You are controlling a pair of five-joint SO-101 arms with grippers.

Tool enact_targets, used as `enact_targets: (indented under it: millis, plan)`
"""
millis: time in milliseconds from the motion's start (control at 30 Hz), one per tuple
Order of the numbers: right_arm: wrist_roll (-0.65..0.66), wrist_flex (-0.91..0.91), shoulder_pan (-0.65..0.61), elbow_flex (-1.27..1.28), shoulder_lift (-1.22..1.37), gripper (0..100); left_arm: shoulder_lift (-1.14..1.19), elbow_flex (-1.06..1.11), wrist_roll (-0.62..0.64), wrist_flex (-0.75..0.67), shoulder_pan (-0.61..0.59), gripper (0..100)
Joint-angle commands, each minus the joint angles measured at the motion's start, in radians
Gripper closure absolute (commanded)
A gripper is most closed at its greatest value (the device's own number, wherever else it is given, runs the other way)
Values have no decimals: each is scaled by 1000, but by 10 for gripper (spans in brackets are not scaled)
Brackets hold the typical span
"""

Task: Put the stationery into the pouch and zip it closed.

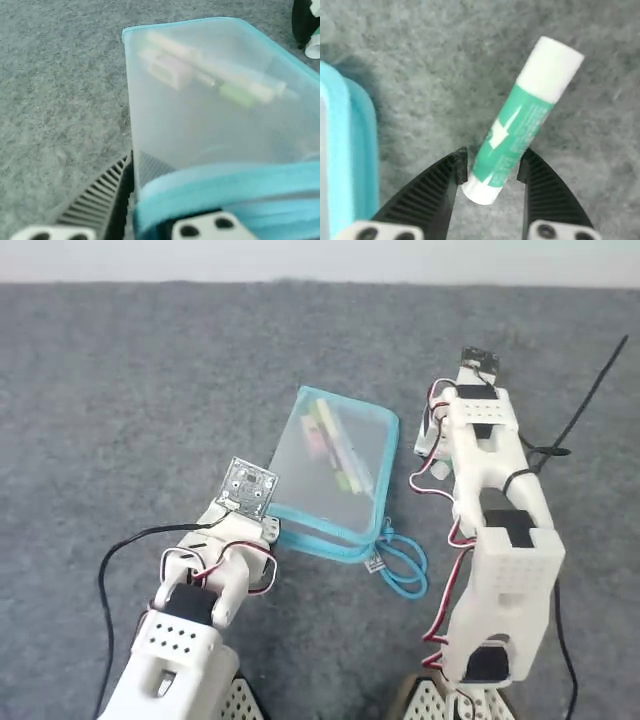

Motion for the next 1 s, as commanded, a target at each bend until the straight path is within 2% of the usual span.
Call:
enact_targets:
  millis: [0, 133, 267, 433, 600, 900, 967]
  plan:
    - [-12, 76, 41, -44, -18, 872, -11, -8, -8, -25, 5, 988]
    - [31, 108, 67, -44, -18, 998, -11, -7, -8, -25, 8, 988]
    - [210, 174, 71, -44, -19, 992, -11, 15, -8, -55, 9, 988]
    - [255, 208, 71, -5, -111, 992, -9, 24, 18, -86, 12, 988]
    - [390, 206, 1, 176, -375, 992, -6, 15, 167, -129, 12, 988]
    - [620, 203, -216, 609, -998, 992, -11, 15, 189, -150, 43, 988]
    - [632, 211, -269, 684, -1118, 992, -11, 15, 189, -150, 43, 988]
